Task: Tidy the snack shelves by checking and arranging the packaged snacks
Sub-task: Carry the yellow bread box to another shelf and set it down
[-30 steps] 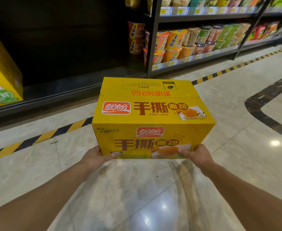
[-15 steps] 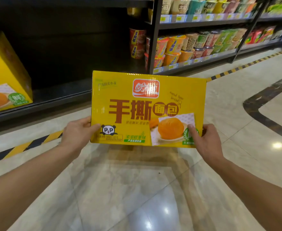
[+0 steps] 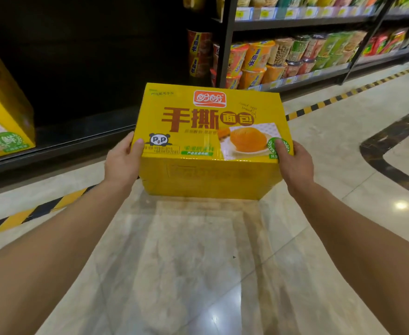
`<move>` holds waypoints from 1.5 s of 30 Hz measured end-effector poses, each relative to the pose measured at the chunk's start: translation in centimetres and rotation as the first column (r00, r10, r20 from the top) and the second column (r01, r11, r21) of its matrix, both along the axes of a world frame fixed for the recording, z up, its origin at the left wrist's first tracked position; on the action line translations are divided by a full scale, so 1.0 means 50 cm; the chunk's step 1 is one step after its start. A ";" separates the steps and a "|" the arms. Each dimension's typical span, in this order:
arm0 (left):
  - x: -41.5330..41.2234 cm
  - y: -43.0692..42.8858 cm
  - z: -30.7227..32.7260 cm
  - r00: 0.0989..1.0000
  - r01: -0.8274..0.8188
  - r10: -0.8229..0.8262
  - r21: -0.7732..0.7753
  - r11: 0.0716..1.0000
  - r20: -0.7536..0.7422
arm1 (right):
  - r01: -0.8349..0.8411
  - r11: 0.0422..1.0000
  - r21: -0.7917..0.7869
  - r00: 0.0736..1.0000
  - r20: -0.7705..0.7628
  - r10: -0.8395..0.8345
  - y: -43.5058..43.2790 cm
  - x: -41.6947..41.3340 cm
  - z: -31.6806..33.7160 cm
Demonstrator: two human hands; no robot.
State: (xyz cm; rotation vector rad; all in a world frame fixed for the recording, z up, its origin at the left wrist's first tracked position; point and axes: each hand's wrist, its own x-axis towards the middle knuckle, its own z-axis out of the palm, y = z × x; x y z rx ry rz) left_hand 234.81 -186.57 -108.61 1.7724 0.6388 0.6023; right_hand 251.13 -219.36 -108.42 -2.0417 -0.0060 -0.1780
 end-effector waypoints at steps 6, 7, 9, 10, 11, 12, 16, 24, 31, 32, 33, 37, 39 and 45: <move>0.036 0.018 -0.010 0.999 -0.033 0.034 -0.055 0.998 0.013 | 0.006 1.000 -0.022 1.000 -0.007 -0.006 0.007 0.033 0.001; 0.036 0.018 -0.010 0.999 -0.040 0.041 -0.061 0.997 0.013 | 0.005 1.000 -0.023 1.000 -0.015 -0.006 0.007 0.032 0.002; 0.032 0.014 -0.009 0.999 -0.039 0.039 -0.046 0.998 0.011 | 0.002 1.000 -0.026 1.000 -0.017 -0.003 0.005 0.027 0.004; 0.027 0.010 -0.008 0.999 -0.034 0.034 -0.033 0.999 0.007 | 0.000 1.000 -0.023 1.000 -0.017 -0.001 0.004 0.023 0.005; 0.020 0.006 -0.006 1.000 -0.024 0.024 -0.021 0.999 0.005 | -0.002 1.000 -0.014 1.000 -0.018 0.002 0.003 0.017 0.005; 0.012 0.005 -0.006 1.000 -0.017 0.017 -0.005 1.000 -0.001 | -0.005 1.000 -0.002 1.000 -0.019 0.005 0.001 0.009 0.005; -0.030 0.001 -0.010 0.999 0.003 0.001 0.091 0.996 -0.048 | -0.019 0.999 0.041 1.000 -0.012 0.020 -0.014 -0.039 -0.001; -0.168 -0.046 -0.046 0.984 0.048 -0.005 0.240 0.970 -0.178 | -0.186 0.982 -0.009 0.982 0.043 0.186 -0.096 -0.160 -0.036; -0.232 -0.029 -0.057 0.959 0.094 -0.021 0.247 0.964 -0.284 | -0.276 0.960 -0.044 0.960 -0.049 0.274 -0.144 -0.204 -0.055; -0.234 -0.027 -0.057 0.958 0.088 -0.016 0.241 0.967 -0.286 | -0.272 0.961 -0.056 0.961 -0.077 0.268 -0.147 -0.207 -0.053; -0.235 -0.027 -0.057 0.958 0.083 -0.013 0.233 0.969 -0.285 | -0.277 0.959 -0.069 0.958 -0.103 0.269 -0.149 -0.210 -0.050; -0.255 -0.039 -0.072 0.934 0.106 -0.033 0.187 0.977 -0.356 | -0.311 0.933 -0.179 0.938 -0.215 0.271 -0.164 -0.233 -0.062; -0.269 -0.047 -0.084 0.904 0.128 -0.059 0.137 0.982 -0.423 | -0.319 0.915 -0.248 0.933 -0.253 0.257 -0.172 -0.247 -0.082; -0.294 -0.070 -0.128 0.787 0.192 -0.093 0.099 0.976 -0.610 | -0.369 0.888 -0.274 0.896 -0.359 0.262 -0.202 -0.267 -0.176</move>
